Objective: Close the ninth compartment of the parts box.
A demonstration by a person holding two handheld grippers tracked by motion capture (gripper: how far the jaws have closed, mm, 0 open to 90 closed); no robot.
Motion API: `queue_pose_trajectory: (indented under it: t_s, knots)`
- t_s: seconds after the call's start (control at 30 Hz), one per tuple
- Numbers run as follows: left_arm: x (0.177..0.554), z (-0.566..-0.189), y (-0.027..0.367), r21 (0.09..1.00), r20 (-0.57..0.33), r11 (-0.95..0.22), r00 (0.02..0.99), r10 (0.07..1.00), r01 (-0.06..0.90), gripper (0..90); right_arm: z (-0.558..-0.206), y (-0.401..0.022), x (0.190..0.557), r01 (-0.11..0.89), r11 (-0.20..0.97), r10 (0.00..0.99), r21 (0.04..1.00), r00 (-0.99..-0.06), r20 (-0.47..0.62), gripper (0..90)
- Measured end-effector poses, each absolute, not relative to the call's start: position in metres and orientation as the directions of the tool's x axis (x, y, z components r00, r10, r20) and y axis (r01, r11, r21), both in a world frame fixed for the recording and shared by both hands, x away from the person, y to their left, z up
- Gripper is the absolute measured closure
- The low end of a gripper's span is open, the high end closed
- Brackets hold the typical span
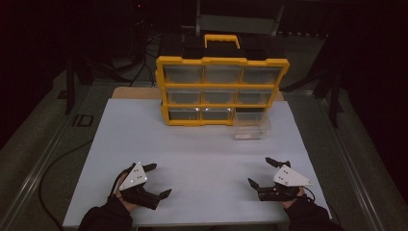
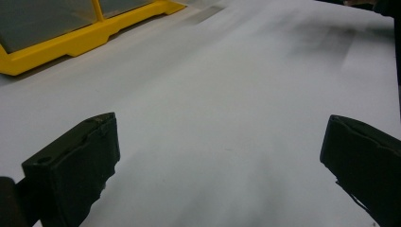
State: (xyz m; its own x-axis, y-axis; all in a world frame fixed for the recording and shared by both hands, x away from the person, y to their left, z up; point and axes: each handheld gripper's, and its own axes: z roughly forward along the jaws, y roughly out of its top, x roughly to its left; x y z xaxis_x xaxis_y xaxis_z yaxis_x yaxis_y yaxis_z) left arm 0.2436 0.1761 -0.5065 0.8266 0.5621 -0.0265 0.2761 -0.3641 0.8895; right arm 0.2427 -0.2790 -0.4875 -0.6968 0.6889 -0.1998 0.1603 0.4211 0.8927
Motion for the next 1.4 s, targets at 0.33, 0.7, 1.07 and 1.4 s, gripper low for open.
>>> queue_pose_trajectory:
  t_s: [0.33, 0.7, 1.07, 1.4]
  knots:
    - [0.241, -0.506, 0.179, 0.891, -0.034, -0.357, 0.827, 0.561, 0.279, 0.0, -0.484, -0.279, 0.242, 0.161, 0.407, 0.688, 0.899, -0.701, -0.186, 8.1]
    - [0.242, -0.506, 0.182, 0.896, -0.037, -0.348, 0.827, 0.561, 0.276, 0.0, -0.468, -0.275, 0.241, 0.134, 0.420, 0.668, 0.898, -0.715, -0.206, 8.1]
    - [0.242, -0.506, 0.183, 0.897, -0.028, -0.350, 0.827, 0.562, 0.268, 0.0, -0.435, -0.272, 0.244, 0.095, 0.417, 0.657, 0.904, -0.718, -0.227, 8.1]
    - [0.241, -0.505, 0.182, 0.901, -0.028, -0.348, 0.835, 0.549, 0.259, 0.0, -0.417, -0.274, 0.253, 0.087, 0.371, 0.696, 0.925, -0.685, -0.214, 8.1]
